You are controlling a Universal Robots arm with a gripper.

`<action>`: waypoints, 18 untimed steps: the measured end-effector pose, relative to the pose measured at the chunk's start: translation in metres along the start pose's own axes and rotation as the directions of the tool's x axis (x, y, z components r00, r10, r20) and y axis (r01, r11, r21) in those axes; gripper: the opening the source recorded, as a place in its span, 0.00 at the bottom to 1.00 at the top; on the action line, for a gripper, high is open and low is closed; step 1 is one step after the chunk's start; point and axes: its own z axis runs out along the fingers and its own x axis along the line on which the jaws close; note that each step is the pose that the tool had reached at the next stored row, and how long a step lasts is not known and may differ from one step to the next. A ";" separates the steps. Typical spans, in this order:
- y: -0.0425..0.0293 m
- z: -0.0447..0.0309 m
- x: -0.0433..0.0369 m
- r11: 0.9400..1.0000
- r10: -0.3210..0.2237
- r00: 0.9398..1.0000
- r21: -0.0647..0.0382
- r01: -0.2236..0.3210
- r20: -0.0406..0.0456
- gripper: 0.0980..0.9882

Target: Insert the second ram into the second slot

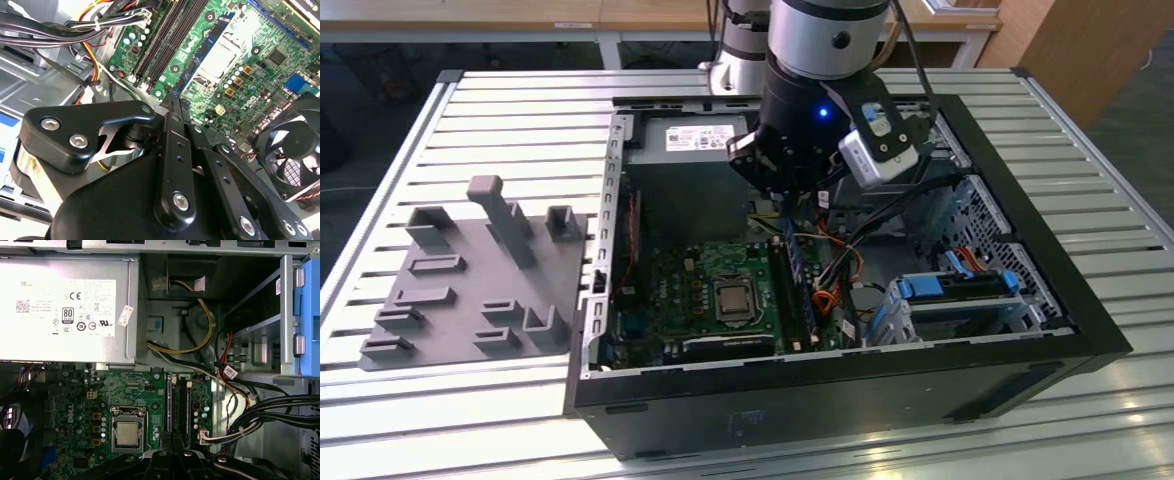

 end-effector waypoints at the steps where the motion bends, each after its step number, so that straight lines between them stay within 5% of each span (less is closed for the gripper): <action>1: -0.0003 0.0004 0.0000 1.000 0.000 1.000 0.000 0.000 0.000 0.02; 18: -0.0064 0.0178 0.0000 1.000 -0.005 1.000 0.000 0.005 -0.008 0.02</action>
